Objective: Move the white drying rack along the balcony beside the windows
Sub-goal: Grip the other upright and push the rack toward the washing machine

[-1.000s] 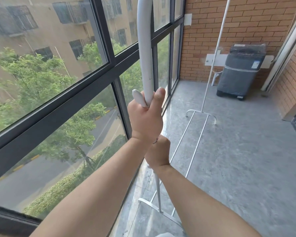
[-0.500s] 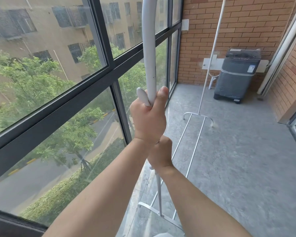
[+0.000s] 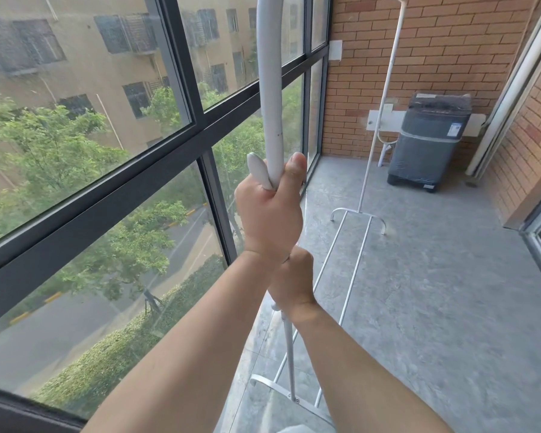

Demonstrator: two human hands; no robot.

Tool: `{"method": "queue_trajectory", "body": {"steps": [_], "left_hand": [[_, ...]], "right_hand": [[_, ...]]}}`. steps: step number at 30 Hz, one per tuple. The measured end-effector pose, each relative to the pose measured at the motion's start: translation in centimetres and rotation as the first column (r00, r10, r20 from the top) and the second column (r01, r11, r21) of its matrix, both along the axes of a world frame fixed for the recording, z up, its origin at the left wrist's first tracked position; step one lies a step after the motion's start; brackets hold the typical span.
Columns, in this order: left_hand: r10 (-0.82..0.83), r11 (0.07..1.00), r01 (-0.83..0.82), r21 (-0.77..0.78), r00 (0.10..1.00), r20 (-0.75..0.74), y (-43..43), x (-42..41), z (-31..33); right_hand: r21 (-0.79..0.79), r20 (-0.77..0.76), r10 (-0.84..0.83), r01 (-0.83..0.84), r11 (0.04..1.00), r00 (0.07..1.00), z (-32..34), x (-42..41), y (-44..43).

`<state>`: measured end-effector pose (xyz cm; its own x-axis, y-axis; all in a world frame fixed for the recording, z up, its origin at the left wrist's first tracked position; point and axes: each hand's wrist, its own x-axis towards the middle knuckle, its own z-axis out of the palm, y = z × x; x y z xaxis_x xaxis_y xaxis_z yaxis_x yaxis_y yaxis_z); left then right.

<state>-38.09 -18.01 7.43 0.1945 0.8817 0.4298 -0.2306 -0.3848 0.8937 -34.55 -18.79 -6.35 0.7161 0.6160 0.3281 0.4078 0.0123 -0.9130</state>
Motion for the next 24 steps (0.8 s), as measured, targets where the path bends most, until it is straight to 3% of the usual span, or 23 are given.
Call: {"method": "queue_trajectory", "body": {"steps": [11, 18, 24], "left_hand": [[-0.028, 1.0, 0.028, 0.007, 1.0, 0.008, -0.5, 1.0, -0.1], [-0.055, 0.998, 0.054, 0.016, 0.997, 0.045, -0.9, 2.2, 0.5], [-0.011, 0.999, 0.01, 0.032, 1.0, 0.028, -1.1, 2.9, 1.3]], "right_hand": [[-0.019, -0.076, 0.034, -0.036, 0.999, 0.997, 0.3, 0.9, -0.6], [-0.058, -0.233, 0.077, -0.093, 0.994, 0.969, 0.7, 1.9, -0.6], [-0.064, -0.218, 0.095, -0.112, 0.992, 0.971, 1.6, 2.8, -0.7]]}}
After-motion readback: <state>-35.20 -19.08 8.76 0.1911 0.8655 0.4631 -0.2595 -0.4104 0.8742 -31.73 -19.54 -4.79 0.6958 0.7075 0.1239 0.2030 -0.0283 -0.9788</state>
